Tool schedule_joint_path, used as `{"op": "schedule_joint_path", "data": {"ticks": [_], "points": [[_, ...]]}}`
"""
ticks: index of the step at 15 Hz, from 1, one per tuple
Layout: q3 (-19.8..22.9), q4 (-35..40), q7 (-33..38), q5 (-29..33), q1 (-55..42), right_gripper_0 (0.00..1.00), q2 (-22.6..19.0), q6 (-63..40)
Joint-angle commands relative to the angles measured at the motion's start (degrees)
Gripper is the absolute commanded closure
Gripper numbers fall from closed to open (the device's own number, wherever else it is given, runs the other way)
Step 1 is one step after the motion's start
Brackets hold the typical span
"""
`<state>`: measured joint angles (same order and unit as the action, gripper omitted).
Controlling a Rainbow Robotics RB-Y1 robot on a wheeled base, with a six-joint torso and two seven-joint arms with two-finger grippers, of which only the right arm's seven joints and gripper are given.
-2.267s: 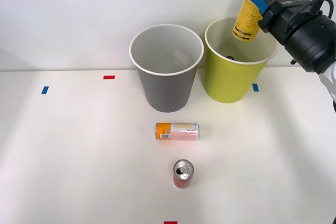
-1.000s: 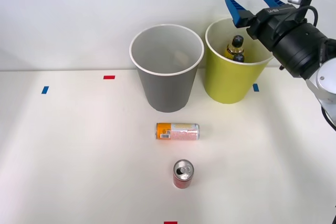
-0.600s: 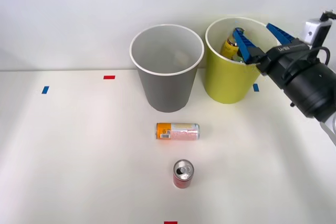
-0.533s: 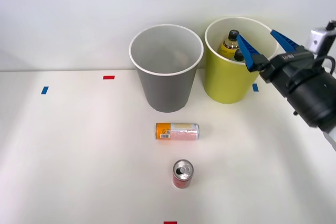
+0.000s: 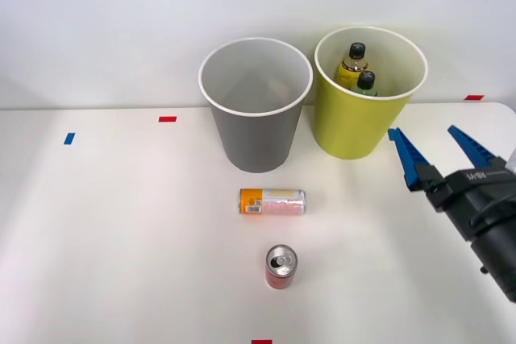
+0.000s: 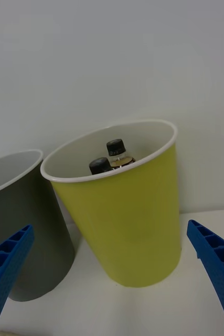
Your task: Put cans in the gray bin, plastic bottles in the light green bin
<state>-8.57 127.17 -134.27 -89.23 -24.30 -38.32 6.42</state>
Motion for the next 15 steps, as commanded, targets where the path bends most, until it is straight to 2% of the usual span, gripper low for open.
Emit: {"op": "schedule_joint_path", "data": {"ticks": [1, 3, 8, 10, 11, 12, 13, 14, 15], "points": [[-3.6, 0.1, -0.6, 3.0, -4.8, 0.0, 3.2, 4.7], [-3.6, 0.1, -0.7, 4.7, -7.7, 0.0, 5.7, 4.7], [-2.5, 0.1, -0.5, 15.0, -12.4, 0.0, 12.0, 1.1], [-1.8, 0.3, -0.3, 19.6, -13.1, 0.0, 16.6, -0.5], [-0.1, 0.3, 0.3, 22.3, -13.1, 0.0, 18.6, -3.2], [1.0, 0.3, 3.0, 26.3, -13.0, 0.0, 19.6, -4.7], [1.5, 0.2, 10.3, 35.4, -13.2, 0.0, 20.6, -5.1], [1.5, 0.2, 22.3, 46.2, -13.9, 0.0, 22.0, -5.1], [1.5, 0.3, 26.7, 51.3, -14.6, 0.0, 23.6, -5.1]]}}
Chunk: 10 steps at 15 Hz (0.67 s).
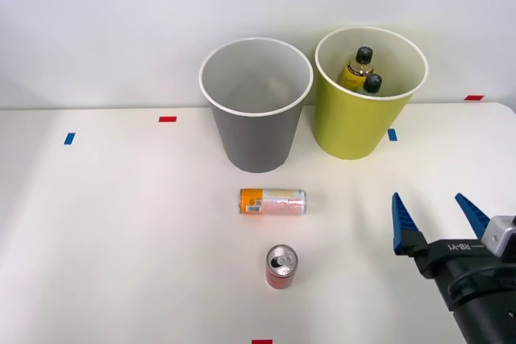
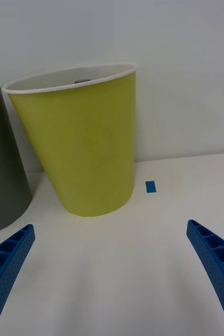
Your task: Put cans in the gray bin, plastic bottles in the light green bin
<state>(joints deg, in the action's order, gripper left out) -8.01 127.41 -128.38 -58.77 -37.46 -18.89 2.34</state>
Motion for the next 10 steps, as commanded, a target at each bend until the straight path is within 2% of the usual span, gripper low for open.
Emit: {"op": "schedule_joint_path", "data": {"ticks": [1, 2, 7, 10], "points": [[1.0, -0.1, 21.6, 24.5, -1.3, 0.0, 5.3, -1.0], [1.2, -0.1, 23.4, 27.7, -1.2, 0.0, 5.9, -1.0], [0.2, -0.1, 41.9, 41.9, -4.5, 0.0, 6.1, 3.3], [-1.4, -0.2, 42.9, 44.9, -9.2, 0.0, 5.4, 10.1]]}}
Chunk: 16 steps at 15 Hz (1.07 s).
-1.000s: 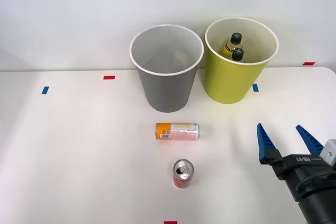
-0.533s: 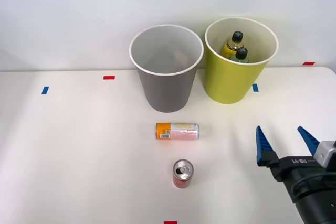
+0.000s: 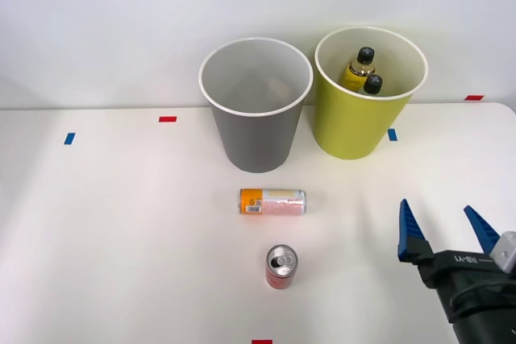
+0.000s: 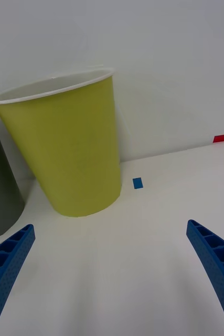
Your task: Put cans in the gray bin, plastic bottles in the light green bin
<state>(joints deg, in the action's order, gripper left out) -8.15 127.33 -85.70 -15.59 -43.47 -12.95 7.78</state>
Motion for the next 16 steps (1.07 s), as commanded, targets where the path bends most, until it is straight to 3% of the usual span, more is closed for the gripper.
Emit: {"op": "schedule_joint_path", "data": {"ticks": [1, 4, 9, 13, 16], "points": [[-2.6, -3.0, -0.1, 2.0, -4.0, 0.0, -1.2, 10.5], [-4.5, -10.3, -2.1, 3.5, -5.7, 0.0, -2.7, 22.6], [-10.1, -12.1, -15.3, 5.7, -14.7, 0.0, -5.2, 29.9], [-12.2, -20.6, -15.4, 8.6, -14.8, 0.0, -5.2, 39.2], [-12.9, -24.3, -15.3, 10.2, -14.8, 0.0, -5.2, 39.5]]}}
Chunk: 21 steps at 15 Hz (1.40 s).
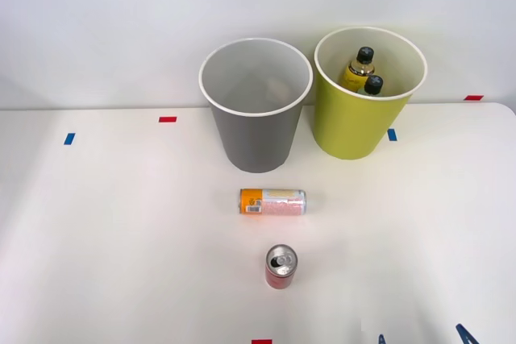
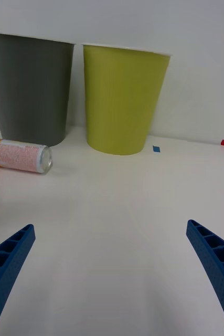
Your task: Put cans in the gray bin, plastic bottles in the light green bin
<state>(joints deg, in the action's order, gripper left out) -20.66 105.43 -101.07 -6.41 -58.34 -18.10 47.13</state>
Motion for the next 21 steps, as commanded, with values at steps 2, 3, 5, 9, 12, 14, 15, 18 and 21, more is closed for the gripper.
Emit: {"op": "schedule_joint_path", "data": {"ticks": [2, 3, 5, 9, 12, 14, 15, 18, 21], "points": [[-0.9, -3.8, 0.0, 1.1, 0.1, 0.0, 0.0, 0.2], [-1.2, -4.0, 0.2, 1.2, 0.1, 0.0, 0.0, 0.2], [-2.0, -4.1, 0.4, 1.0, 0.1, 0.0, 0.0, 0.2], [-2.4, -4.1, 0.5, 0.8, 0.2, 0.0, 0.2, 1.1], [-2.4, -4.1, 0.7, 0.7, 0.4, 0.0, 0.3, 1.3], [-2.4, -4.1, 0.7, 0.8, 0.4, 0.0, 0.3, 1.3], [-2.4, -4.1, 0.7, 0.8, 0.4, 0.0, 0.3, 1.3], [-2.4, -4.1, 0.7, 0.8, 0.4, 0.0, 0.3, 1.3], [-2.4, -4.1, 0.7, 0.8, 0.4, 0.0, 0.3, 1.3]]}}
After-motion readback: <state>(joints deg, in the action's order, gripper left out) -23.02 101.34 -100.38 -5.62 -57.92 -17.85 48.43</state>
